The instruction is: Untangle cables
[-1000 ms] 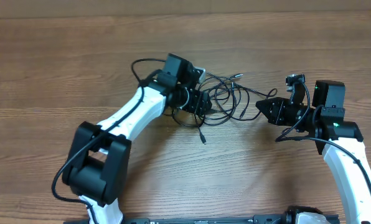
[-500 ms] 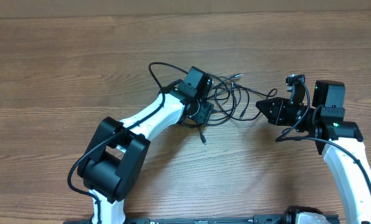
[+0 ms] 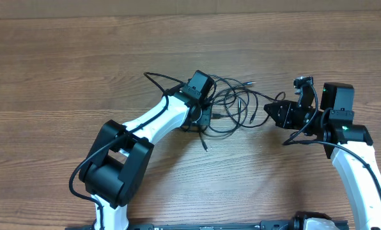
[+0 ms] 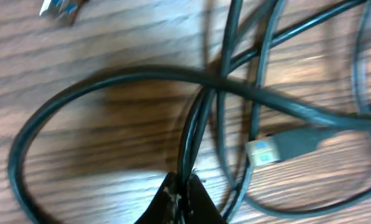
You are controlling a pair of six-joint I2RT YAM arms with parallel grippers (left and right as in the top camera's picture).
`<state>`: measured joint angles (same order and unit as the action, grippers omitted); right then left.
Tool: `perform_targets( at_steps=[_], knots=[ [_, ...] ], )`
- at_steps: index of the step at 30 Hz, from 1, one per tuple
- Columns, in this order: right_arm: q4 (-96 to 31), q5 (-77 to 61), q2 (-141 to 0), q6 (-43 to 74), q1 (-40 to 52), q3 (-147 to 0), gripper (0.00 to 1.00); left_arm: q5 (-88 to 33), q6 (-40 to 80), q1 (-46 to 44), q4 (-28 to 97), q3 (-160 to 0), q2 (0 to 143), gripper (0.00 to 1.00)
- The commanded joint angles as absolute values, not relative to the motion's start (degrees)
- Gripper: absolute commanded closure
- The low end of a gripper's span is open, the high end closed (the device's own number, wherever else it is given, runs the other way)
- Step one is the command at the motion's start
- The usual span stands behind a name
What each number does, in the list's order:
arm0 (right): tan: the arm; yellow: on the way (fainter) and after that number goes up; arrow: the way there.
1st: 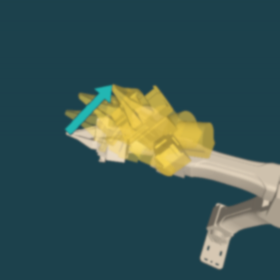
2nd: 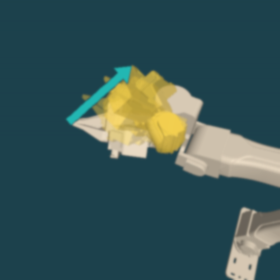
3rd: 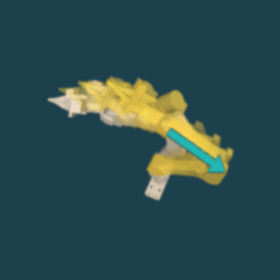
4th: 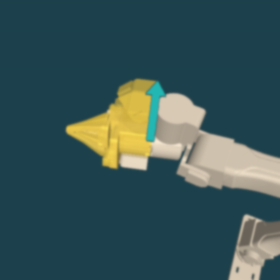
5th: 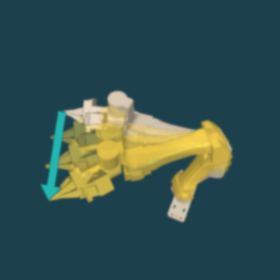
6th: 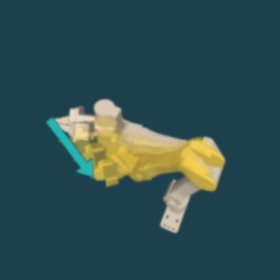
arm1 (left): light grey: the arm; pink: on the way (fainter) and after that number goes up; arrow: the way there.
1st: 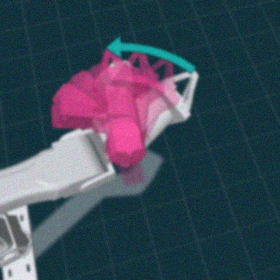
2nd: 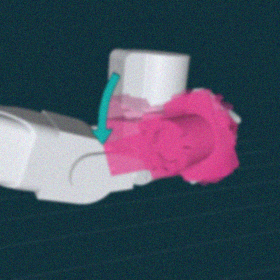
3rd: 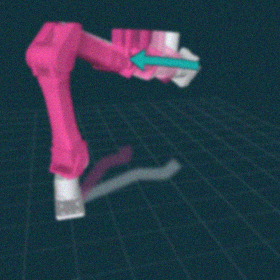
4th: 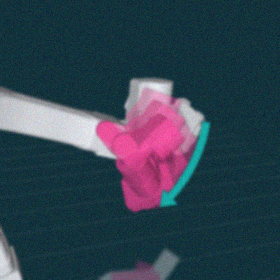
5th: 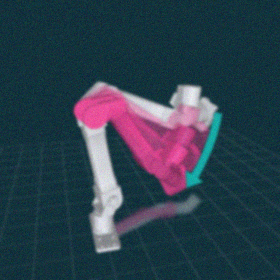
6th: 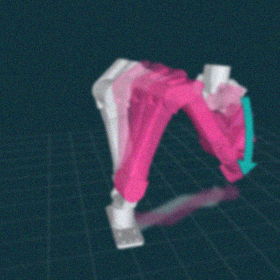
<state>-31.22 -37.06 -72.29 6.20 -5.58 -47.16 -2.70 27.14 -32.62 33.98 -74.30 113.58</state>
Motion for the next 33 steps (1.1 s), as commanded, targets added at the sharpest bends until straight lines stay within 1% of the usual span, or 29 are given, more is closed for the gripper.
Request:
perform_targets(
  at_steps=[1, 3, 6, 9, 13, 17, 22, 24, 27, 30, 31, 32, 33],
  knots=[
    [-31.88, -30.68, -72.14, 6.04, -5.54, -47.48, 0.96, 3.97, 28.27, -29.78, 37.06, -75.00, 111.28, 0.96],
    [-32.71, -25.21, -72.14, 8.69, -5.54, -47.48, 0.96, 8.36, 26.63, -27.14, 39.03, -75.13, 107.55, 0.96],
    [-32.95, -21.58, -72.14, 11.38, -5.54, -47.48, 0.96, 8.97, 22.04, -23.27, 38.98, -75.18, 101.08, 0.96],
    [-33.65, -17.54, -72.14, 15.31, -5.54, -47.48, 0.96, 8.97, 21.78, -19.97, 39.68, -75.18, 95.31, 0.96],
    [-37.93, -3.22, -72.14, 24.77, -5.54, -47.48, 0.96, 9.21, 21.78, -15.59, 40.99, -75.18, 88.71, 0.96],
    [-42.11, 8.71, -72.14, 30.41, -5.54, -47.48, 0.96, 9.21, 21.82, -11.68, 41.91, -75.18, 84.75, 0.96],
    [-44.29, 18.09, -72.14, 36.42, -5.98, -47.48, 0.96, 9.23, 23.35, -8.12, 43.97, -75.16, 83.57, 0.96],
    [-44.25, 19.81, -72.14, 37.01, -6.81, -47.48, 0.96, 10.63, 23.35, -7.55, 44.75, -75.16, 83.57, 0.96],
    [-44.25, 20.49, -72.14, 37.76, -9.41, -47.48, 0.96, 16.62, 23.38, -6.66, 45.54, -75.16, 83.55, 0.96],
    [-44.10, 17.72, -72.14, 37.65, -12.21, -47.48, 0.96, 17.10, 23.40, -5.52, 45.76, -75.16, 83.57, 0.96],
    [-44.01, 15.86, -72.14, 37.32, -12.82, -47.48, 0.96, 15.86, 23.40, -5.28, 45.76, -75.16, 83.57, 0.89],
    [-43.42, 13.10, -72.14, 36.40, -13.17, -47.48, 0.96, 14.13, 23.38, -5.26, 45.76, -75.16, 83.57, 0.76],
    [-42.98, 11.27, -72.14, 35.05, -13.21, -47.48, 0.96, 12.25, 23.35, -5.26, 45.65, -75.16, 83.57, 0.73]
  ],
)
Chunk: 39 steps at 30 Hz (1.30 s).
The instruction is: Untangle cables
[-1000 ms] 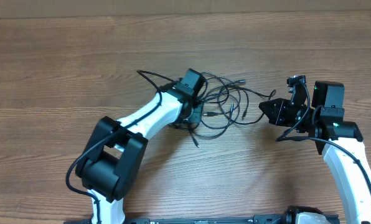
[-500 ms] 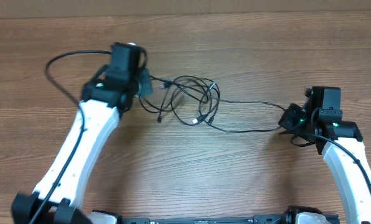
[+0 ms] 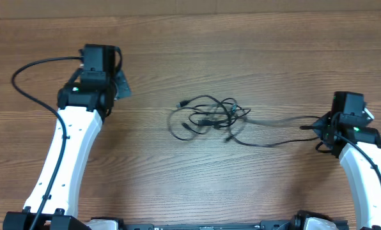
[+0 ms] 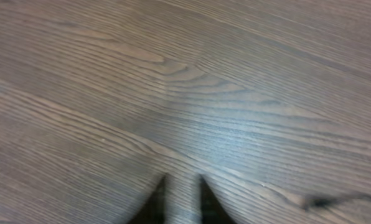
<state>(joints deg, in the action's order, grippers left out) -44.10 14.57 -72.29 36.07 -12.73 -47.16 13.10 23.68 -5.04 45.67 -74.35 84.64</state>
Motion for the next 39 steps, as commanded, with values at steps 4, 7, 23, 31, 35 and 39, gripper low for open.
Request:
perform_targets(
  at_steps=[4, 7, 23, 31, 35, 39],
  knots=[
    [-36.36, -8.51, -72.14, 20.47, -12.01, -47.48, 0.96, -0.21, 23.27, -5.74, 44.71, -75.16, 83.83, 0.72],
    [-32.71, -22.63, -72.14, 11.86, -10.52, -47.48, 0.96, -6.70, 22.74, -6.87, 44.10, -75.13, 84.49, 0.65],
    [-30.37, -30.11, -72.14, 10.57, -6.81, -47.48, 0.96, -19.70, 14.76, -22.98, 30.70, -75.11, 105.71, 0.24],
    [-30.50, -30.11, -72.14, 10.57, -6.81, -47.48, 0.96, -18.41, 15.46, -26.46, 21.58, -75.11, 114.17, 0.34],
    [-30.68, -30.09, -72.14, 10.55, -6.81, -47.48, 0.96, -17.69, 15.42, -26.72, 23.14, -75.16, 114.26, 0.88],
    [-32.75, -23.46, -72.14, 10.72, -6.83, -47.48, 0.96, -8.14, 15.42, -24.32, 27.35, -75.18, 108.42, 0.96]
  ],
)
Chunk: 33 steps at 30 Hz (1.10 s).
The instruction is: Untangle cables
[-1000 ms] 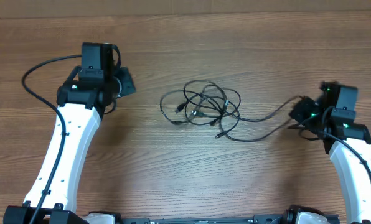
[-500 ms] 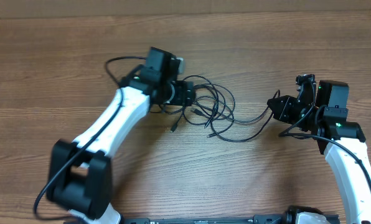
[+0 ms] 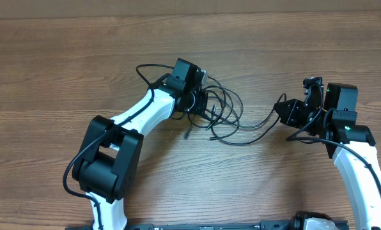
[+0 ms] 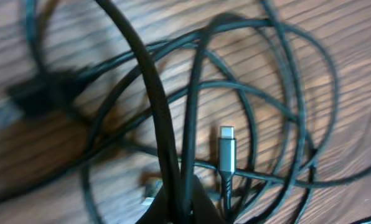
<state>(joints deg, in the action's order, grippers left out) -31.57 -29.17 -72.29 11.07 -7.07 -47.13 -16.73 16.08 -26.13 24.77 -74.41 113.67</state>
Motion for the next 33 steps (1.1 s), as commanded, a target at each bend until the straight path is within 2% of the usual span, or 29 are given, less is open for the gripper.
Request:
perform_targets(
  at_steps=[1, 6, 8, 10, 13, 19, 22, 25, 27, 28, 31, 33],
  knots=[
    [-33.34, -20.47, -72.14, 11.79, -6.83, -47.48, 0.96, -5.30, 15.42, -23.51, 28.69, -75.18, 106.37, 0.96],
    [-39.55, 6.68, -72.14, 26.26, -6.87, -47.48, 0.96, 3.53, 14.76, -16.80, 35.53, -75.18, 93.71, 0.95],
    [-40.97, 12.19, -72.14, 28.84, -6.87, -47.48, 0.96, 3.38, 14.55, -13.08, 37.30, -75.18, 88.95, 0.93],
    [-41.78, 15.49, -72.14, 30.63, -6.87, -47.48, 0.96, 2.66, 14.55, -9.50, 38.68, -75.18, 85.08, 0.88],
    [-42.35, 17.63, -72.14, 33.12, -6.87, -47.48, 0.96, 1.34, 14.57, -4.27, 40.32, -75.18, 80.60, 0.85],
    [-43.24, 17.98, -72.14, 36.49, -8.01, -47.48, 0.96, 0.10, 14.66, 1.83, 43.07, -75.16, 78.35, 0.87],
    [-41.52, 13.15, -72.14, 35.00, -8.38, -47.48, 0.96, -3.46, 16.25, 1.87, 43.94, -75.16, 78.72, 0.88],
    [-36.73, 0.60, -72.14, 23.38, -8.01, -47.48, 0.96, -11.49, 16.29, 0.82, 43.51, -75.16, 79.61, 0.87],
    [-34.13, -9.82, -72.12, 16.08, -7.75, -47.66, 0.96, -14.72, 16.27, -0.34, 43.51, -75.16, 80.47, 0.84],
    [-33.41, -13.76, -72.12, 14.33, -7.64, -47.90, 0.96, -15.55, 16.29, -1.02, 43.55, -75.13, 80.99, 0.79],
    [-32.97, -22.55, -71.64, 12.78, -7.38, -49.95, 0.96, -16.36, 16.27, -3.75, 43.55, -75.11, 83.33, 0.72],
    [-33.17, -29.04, -70.72, 10.39, -7.14, -52.31, 0.96, -16.36, 16.27, -5.80, 43.46, -75.11, 85.47, 0.71]
  ],
)
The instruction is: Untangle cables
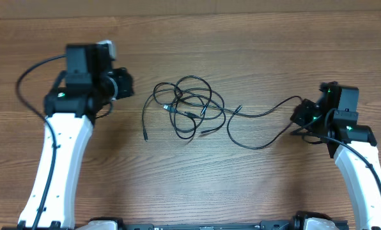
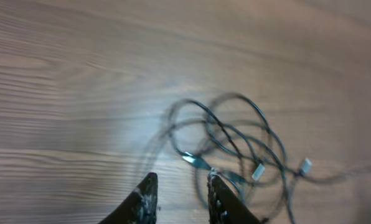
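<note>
A tangle of thin black cables (image 1: 185, 105) lies mid-table in loose overlapping loops, with several silver-tipped plugs showing. In the left wrist view the same cables (image 2: 235, 143) lie just ahead and to the right of my fingers (image 2: 149, 190). My left gripper (image 1: 126, 84) sits left of the tangle, open (image 2: 180, 186), with only bare wood between its fingers. One strand (image 1: 267, 114) runs right from the tangle into my right gripper (image 1: 303, 114), which looks shut on that cable's end.
Brown wooden table (image 1: 190, 185) all round. The left arm's own black lead (image 1: 27, 73) loops at the far left. A paler strip runs along the table's far edge (image 1: 190, 7).
My left gripper was shut on a strand inside the tangle; now it is open and empty, off to the left of it. The loops lie flatter and further left. The right gripper sits slightly further right.
My left gripper was first shut on strands in the tangle while the right held a cable end. Then the left was far left, off the cables, with the right pulled far right. Then the left was shut in the tangle again; now it is open beside it.
</note>
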You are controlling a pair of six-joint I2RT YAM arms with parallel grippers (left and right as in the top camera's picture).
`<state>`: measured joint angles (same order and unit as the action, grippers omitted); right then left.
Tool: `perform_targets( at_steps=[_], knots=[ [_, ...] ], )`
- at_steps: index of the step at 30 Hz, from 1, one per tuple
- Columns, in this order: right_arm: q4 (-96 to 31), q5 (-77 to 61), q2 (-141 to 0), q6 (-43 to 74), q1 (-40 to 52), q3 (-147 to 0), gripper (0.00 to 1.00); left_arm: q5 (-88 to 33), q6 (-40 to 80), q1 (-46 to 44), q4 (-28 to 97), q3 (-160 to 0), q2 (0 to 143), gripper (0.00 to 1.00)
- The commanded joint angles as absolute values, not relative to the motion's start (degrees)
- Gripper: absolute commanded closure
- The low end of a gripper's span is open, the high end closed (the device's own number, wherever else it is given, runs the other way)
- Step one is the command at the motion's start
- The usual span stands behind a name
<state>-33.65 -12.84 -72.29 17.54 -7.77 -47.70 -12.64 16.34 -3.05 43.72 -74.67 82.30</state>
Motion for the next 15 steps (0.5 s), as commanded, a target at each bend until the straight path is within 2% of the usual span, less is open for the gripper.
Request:
perform_targets(
  at_steps=[1, 7, 9, 15],
  knots=[
    [-33.43, -31.79, -70.19, 9.61, -6.87, -53.60, 0.96, -16.34, 16.27, -6.85, 43.35, -75.11, 86.67, 0.71],
    [-35.90, -47.68, -65.32, 6.94, -4.47, -64.49, 0.96, -16.34, 16.27, -12.47, 39.62, -75.11, 95.07, 0.70],
    [-35.05, -50.78, -63.77, 6.98, -4.10, -67.29, 0.96, -16.34, 16.27, -13.96, 37.32, -75.11, 97.95, 0.67],
    [-29.80, -51.53, -59.77, 7.66, -4.10, -75.05, 0.96, -16.25, 16.29, -16.56, 30.98, -75.11, 105.45, 0.60]
  ],
)
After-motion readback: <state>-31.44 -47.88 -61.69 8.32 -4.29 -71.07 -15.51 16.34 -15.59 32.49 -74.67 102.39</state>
